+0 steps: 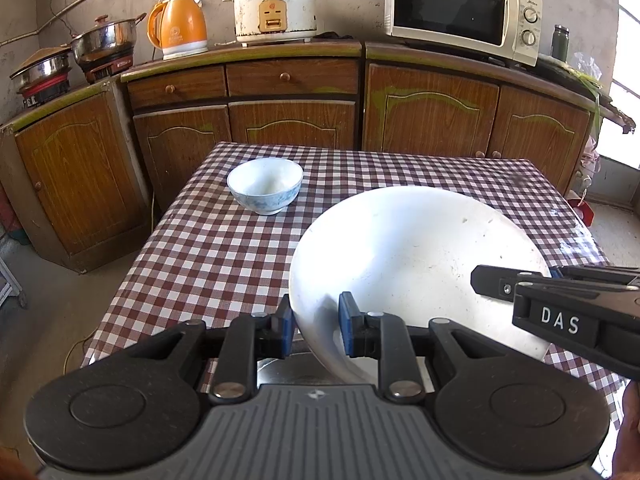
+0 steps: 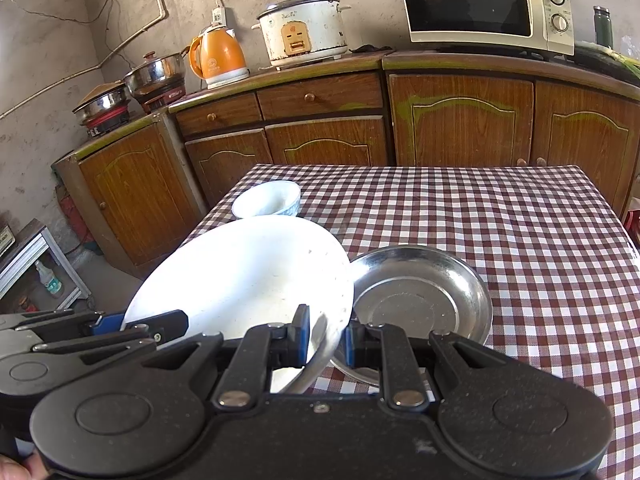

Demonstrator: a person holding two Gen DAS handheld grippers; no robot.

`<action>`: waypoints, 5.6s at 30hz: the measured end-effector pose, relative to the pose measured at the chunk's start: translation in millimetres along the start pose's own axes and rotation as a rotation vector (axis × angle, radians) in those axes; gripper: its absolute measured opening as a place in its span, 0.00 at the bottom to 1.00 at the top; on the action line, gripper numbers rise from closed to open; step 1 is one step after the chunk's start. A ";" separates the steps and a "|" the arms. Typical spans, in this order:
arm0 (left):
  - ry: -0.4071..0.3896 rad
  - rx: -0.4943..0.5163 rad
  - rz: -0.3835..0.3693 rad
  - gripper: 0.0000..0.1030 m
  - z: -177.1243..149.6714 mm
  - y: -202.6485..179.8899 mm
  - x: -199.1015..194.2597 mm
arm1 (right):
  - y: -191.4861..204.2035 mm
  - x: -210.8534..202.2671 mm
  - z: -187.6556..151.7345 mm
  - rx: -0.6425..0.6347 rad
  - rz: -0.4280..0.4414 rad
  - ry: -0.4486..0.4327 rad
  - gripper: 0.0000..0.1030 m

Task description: Organize plates and bowls

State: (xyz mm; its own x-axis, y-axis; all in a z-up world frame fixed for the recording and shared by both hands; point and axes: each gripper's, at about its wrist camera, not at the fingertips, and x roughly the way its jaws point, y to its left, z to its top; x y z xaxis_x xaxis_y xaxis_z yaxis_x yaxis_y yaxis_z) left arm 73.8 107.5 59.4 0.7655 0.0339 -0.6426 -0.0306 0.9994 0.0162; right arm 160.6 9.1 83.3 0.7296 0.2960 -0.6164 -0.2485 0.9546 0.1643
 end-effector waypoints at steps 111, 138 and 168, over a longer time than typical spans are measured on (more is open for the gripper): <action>0.166 -0.012 0.096 0.24 -68.7 44.6 44.7 | 30.6 93.4 -78.2 -0.016 0.079 0.230 0.24; 0.156 -0.004 0.102 0.30 -73.2 43.8 40.4 | 39.7 81.9 -87.3 -0.093 0.083 0.184 0.21; 0.132 -0.068 0.082 0.31 -62.3 50.0 28.8 | 45.9 54.9 -67.3 -0.232 0.042 0.118 0.34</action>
State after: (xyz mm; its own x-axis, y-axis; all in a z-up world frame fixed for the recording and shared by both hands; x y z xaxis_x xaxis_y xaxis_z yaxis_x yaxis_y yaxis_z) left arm 54.2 158.0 -6.0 0.6679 0.1100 -0.7361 -0.1365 0.9904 0.0242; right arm 146.3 66.9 5.1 0.6394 0.3159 -0.7010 -0.4262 0.9044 0.0189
